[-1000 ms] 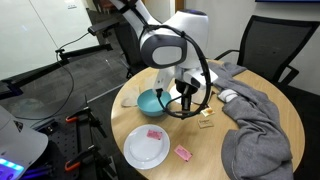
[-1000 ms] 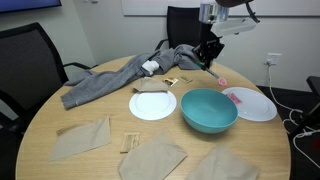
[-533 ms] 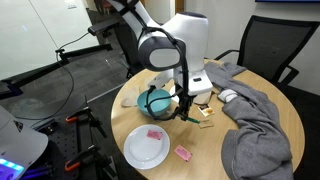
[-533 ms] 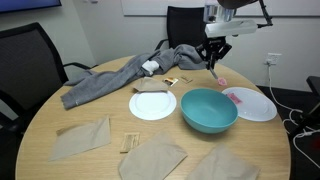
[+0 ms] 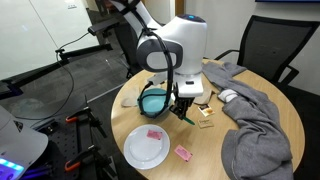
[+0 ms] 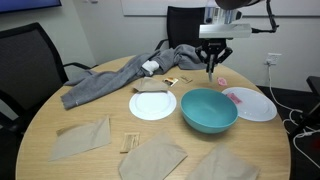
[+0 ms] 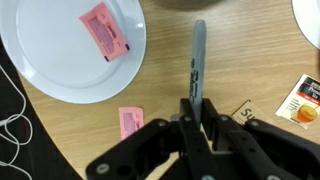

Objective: Rotate the marker to the right

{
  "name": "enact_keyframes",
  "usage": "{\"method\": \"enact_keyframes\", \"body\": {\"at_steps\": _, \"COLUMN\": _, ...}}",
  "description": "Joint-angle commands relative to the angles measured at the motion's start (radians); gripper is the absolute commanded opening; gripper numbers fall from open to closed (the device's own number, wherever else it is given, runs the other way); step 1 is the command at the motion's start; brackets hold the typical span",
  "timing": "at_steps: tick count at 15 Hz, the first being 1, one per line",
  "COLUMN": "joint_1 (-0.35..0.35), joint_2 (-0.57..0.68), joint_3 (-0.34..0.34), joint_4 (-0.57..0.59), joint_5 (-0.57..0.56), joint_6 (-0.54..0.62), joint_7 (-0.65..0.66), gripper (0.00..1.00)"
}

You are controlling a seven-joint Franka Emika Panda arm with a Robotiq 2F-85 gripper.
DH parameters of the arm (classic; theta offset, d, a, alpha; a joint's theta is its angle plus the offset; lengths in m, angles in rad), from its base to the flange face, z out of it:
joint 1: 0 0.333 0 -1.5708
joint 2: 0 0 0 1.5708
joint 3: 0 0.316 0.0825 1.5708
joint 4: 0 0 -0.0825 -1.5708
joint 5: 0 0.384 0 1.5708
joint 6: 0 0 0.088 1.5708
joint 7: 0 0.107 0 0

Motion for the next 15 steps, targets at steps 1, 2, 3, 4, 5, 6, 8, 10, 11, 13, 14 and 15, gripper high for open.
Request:
{"method": "enact_keyframes", "body": {"at_steps": 1, "joint_1": -0.021, "joint_2": 0.016, "joint_3": 0.024, "joint_4": 0.004, "joint_5": 0.057, "joint_6": 0.028, "joint_7": 0.031, "gripper": 0.04}}
{"method": "enact_keyframes", "body": {"at_steps": 2, "joint_1": -0.019, "joint_2": 0.024, "joint_3": 0.021, "joint_4": 0.008, "joint_5": 0.064, "joint_6": 0.029, "joint_7": 0.038, "gripper": 0.04}}
{"method": "enact_keyframes", "body": {"at_steps": 3, "joint_1": -0.022, "joint_2": 0.033, "joint_3": 0.021, "joint_4": 0.012, "joint_5": 0.075, "joint_6": 0.030, "joint_7": 0.040, "gripper": 0.04}}
{"method": "enact_keyframes", "body": {"at_steps": 4, "joint_1": -0.025, "joint_2": 0.041, "joint_3": 0.023, "joint_4": 0.016, "joint_5": 0.084, "joint_6": 0.028, "joint_7": 0.041, "gripper": 0.04}}
{"method": "enact_keyframes", "body": {"at_steps": 5, "joint_1": -0.028, "joint_2": 0.055, "joint_3": 0.025, "joint_4": 0.024, "joint_5": 0.091, "joint_6": 0.032, "joint_7": 0.051, "gripper": 0.04}}
{"method": "enact_keyframes", "body": {"at_steps": 6, "joint_1": -0.029, "joint_2": 0.063, "joint_3": 0.025, "joint_4": 0.027, "joint_5": 0.095, "joint_6": 0.034, "joint_7": 0.057, "gripper": 0.04}}
{"method": "enact_keyframes", "body": {"at_steps": 8, "joint_1": -0.039, "joint_2": 0.088, "joint_3": 0.034, "joint_4": 0.045, "joint_5": 0.113, "joint_6": 0.044, "joint_7": 0.064, "gripper": 0.04}}
{"method": "enact_keyframes", "body": {"at_steps": 10, "joint_1": -0.048, "joint_2": 0.117, "joint_3": 0.042, "joint_4": 0.069, "joint_5": 0.134, "joint_6": 0.060, "joint_7": 0.062, "gripper": 0.04}}
{"method": "enact_keyframes", "body": {"at_steps": 11, "joint_1": -0.052, "joint_2": 0.130, "joint_3": 0.047, "joint_4": 0.080, "joint_5": 0.144, "joint_6": 0.067, "joint_7": 0.063, "gripper": 0.04}}
{"method": "enact_keyframes", "body": {"at_steps": 13, "joint_1": -0.057, "joint_2": 0.156, "joint_3": 0.050, "joint_4": 0.104, "joint_5": 0.162, "joint_6": 0.080, "joint_7": 0.069, "gripper": 0.04}}
{"method": "enact_keyframes", "body": {"at_steps": 14, "joint_1": -0.060, "joint_2": 0.169, "joint_3": 0.052, "joint_4": 0.116, "joint_5": 0.170, "joint_6": 0.084, "joint_7": 0.069, "gripper": 0.04}}
{"method": "enact_keyframes", "body": {"at_steps": 15, "joint_1": -0.063, "joint_2": 0.180, "joint_3": 0.054, "joint_4": 0.125, "joint_5": 0.178, "joint_6": 0.089, "joint_7": 0.070, "gripper": 0.04}}
